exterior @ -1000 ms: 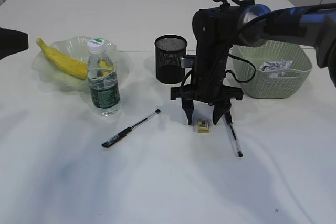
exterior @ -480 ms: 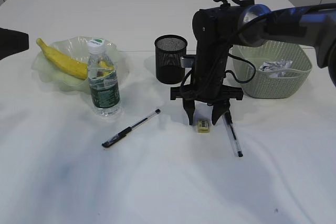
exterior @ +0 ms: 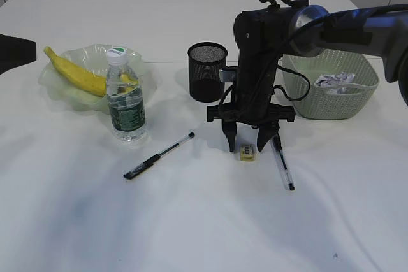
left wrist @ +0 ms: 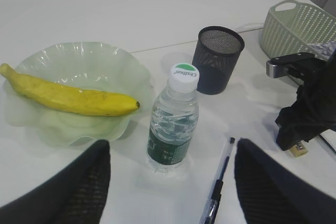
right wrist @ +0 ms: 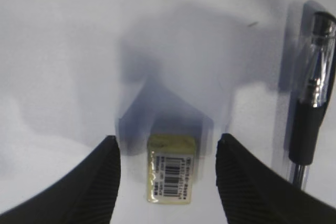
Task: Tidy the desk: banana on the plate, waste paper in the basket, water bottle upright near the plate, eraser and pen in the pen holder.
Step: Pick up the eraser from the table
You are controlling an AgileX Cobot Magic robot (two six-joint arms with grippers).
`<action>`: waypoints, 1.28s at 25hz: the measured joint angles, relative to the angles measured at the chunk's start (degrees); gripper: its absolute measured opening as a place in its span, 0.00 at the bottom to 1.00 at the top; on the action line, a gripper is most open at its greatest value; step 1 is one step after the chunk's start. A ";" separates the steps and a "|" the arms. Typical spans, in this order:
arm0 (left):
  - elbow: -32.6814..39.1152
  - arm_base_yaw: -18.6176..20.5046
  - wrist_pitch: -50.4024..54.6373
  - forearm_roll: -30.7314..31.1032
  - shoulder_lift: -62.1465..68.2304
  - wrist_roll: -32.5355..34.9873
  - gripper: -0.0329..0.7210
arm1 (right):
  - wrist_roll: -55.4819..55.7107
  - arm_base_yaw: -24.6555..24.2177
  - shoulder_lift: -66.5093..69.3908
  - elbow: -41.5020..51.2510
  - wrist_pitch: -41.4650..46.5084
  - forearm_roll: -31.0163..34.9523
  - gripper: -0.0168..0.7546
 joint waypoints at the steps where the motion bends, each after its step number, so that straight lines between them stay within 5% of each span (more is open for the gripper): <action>1: 0.00 0.00 0.00 0.00 0.00 0.00 0.73 | 0.00 0.00 0.00 0.00 0.00 0.00 0.58; 12: 0.00 0.00 -0.09 0.00 0.00 0.00 0.73 | 0.00 0.00 0.00 1.52 -0.08 0.48 0.57; 20: 0.00 0.00 -0.09 0.00 0.00 -0.01 0.73 | 0.00 0.00 0.00 1.52 -0.08 0.48 0.31; 32: 0.00 0.00 -0.09 0.00 0.00 -0.01 0.73 | -0.32 0.00 0.00 1.52 -0.08 0.48 0.30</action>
